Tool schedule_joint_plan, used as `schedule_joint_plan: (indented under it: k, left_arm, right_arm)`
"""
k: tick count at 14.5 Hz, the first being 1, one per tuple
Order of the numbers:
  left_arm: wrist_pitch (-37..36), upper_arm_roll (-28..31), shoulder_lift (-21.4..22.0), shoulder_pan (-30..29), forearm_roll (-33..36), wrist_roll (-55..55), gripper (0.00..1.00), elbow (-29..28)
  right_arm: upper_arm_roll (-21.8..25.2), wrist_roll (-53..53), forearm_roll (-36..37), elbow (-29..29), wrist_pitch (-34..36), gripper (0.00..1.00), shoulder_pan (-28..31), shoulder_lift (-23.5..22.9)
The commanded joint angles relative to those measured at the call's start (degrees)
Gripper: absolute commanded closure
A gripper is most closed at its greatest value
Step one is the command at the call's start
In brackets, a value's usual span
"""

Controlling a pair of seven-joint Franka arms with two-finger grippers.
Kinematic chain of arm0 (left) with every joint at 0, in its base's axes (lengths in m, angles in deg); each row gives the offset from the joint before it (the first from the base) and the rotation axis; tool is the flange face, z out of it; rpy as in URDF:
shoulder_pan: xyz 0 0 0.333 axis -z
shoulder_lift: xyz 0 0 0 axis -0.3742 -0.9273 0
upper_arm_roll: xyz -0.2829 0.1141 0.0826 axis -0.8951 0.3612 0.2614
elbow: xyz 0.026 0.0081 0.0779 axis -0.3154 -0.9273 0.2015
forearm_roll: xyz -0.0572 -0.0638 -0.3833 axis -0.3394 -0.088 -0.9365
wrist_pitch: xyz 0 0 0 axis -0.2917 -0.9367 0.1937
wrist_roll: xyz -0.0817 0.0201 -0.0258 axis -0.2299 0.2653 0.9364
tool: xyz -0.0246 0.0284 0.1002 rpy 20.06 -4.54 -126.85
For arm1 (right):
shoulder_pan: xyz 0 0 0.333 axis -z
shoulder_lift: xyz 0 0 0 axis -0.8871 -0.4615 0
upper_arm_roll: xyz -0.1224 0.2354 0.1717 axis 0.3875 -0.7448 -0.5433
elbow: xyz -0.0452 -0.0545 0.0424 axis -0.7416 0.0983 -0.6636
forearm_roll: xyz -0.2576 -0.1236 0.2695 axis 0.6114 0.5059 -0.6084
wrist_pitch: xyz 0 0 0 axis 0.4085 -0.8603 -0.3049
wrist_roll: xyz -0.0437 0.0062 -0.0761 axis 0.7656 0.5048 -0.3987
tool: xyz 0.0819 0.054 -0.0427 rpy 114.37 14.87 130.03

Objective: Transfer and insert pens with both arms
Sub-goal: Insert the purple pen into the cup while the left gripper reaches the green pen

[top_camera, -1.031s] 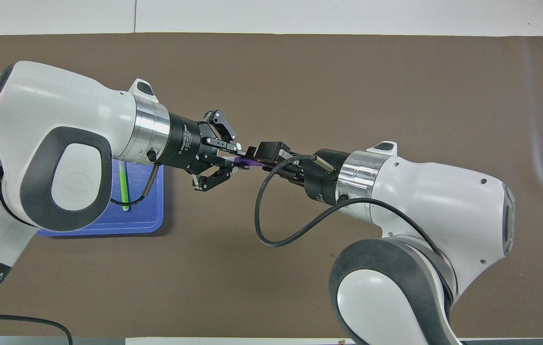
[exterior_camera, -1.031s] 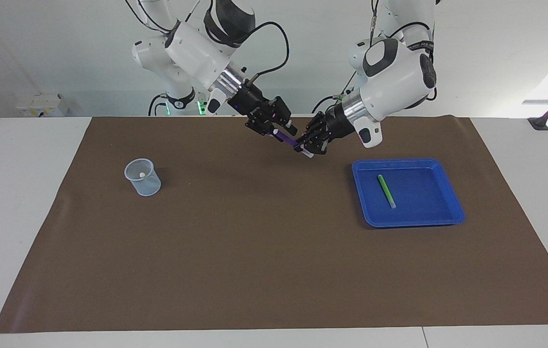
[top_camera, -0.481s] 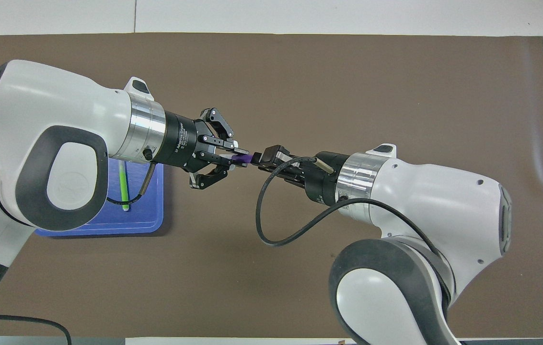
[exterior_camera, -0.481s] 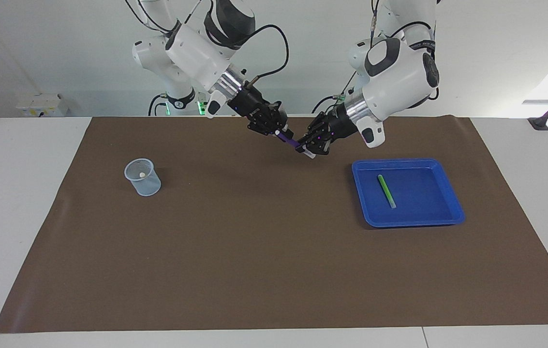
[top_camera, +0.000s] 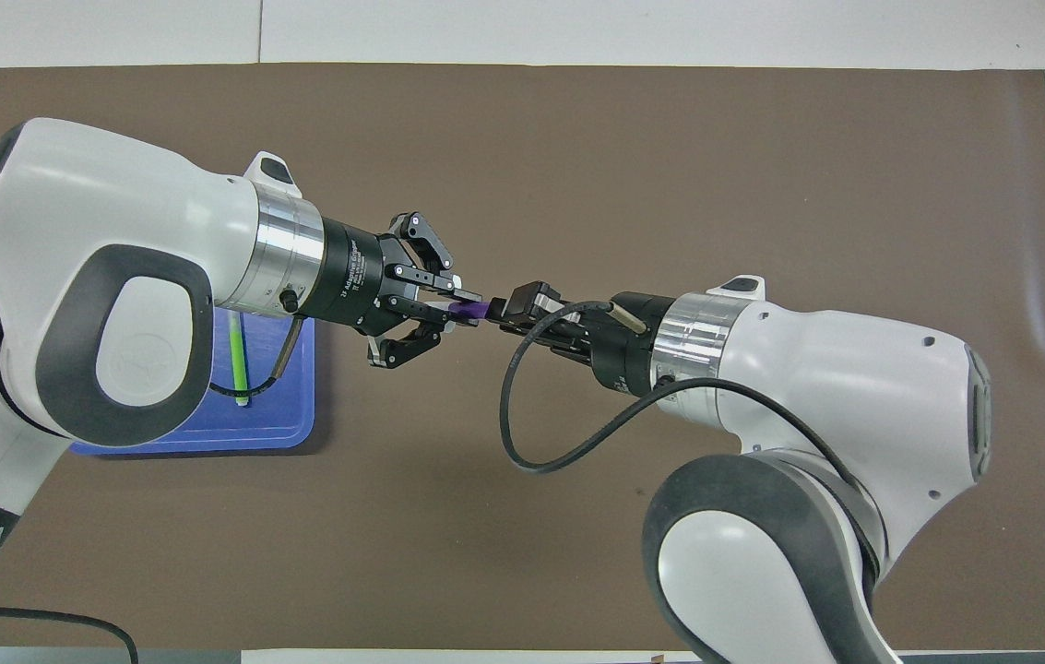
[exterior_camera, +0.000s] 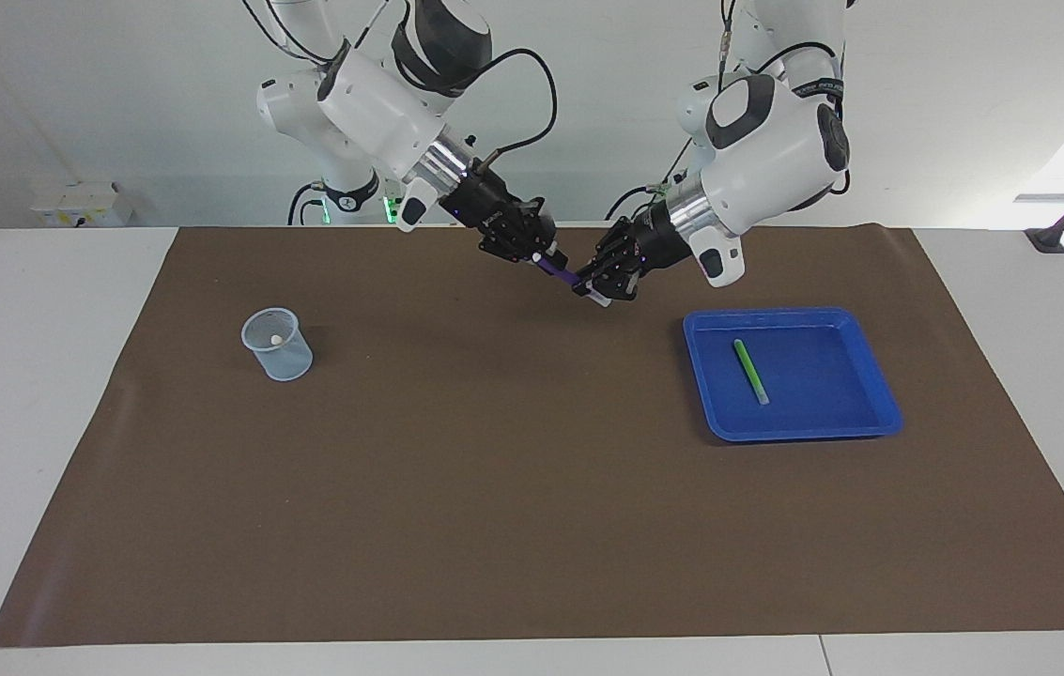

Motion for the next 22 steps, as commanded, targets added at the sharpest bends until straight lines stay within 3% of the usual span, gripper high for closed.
schedule_joint_plan:
  k: [1,3,6,9,11,15,19,22]
  left_arm:
    - [1.0,0.4,2.4,-0.3,-0.9,2.7,0.00,-1.2]
    - [1.1,0.4,2.4,-0.5,-0.8,2.9,0.00,-1.1]
    - [1.0,0.9,2.5,-0.6,-0.5,4.2,0.00,-1.2]
    - [-0.6,0.9,3.1,-4.7,2.0,12.1,0.00,-2.2]
    - [-2.8,0.9,3.1,-8.5,6.3,20.8,0.00,-2.9]
    - [-5.7,0.9,3.0,-14.3,16.5,43.1,0.00,-5.1]
    - [-3.8,0.9,2.8,-17.3,25.6,63.4,0.00,-10.7]
    - [2.1,0.9,1.7,-17.8,34.1,75.7,0.00,-15.1]
  right_arm:
    - [-0.3,0.1,4.4,0.0,7.1,1.00,2.6,1.3]
    - [-0.3,0.1,8.6,0.2,12.6,1.00,4.7,2.7]
    - [-0.2,-6.5,15.5,2.1,27.2,1.00,12.0,5.3]
    - [-0.2,-19.4,26.6,6.5,41.2,1.00,20.6,5.3]
    - [-0.2,-30.5,33.9,6.8,45.6,1.00,25.9,5.2]
    - [-0.3,-44.3,52.9,4.1,44.9,1.00,27.4,6.8]
    - [-0.2,-47.2,55.4,-1.8,39.5,1.00,30.2,7.7]
    - [-0.3,-49.1,55.7,-3.5,34.0,1.00,32.6,5.3]
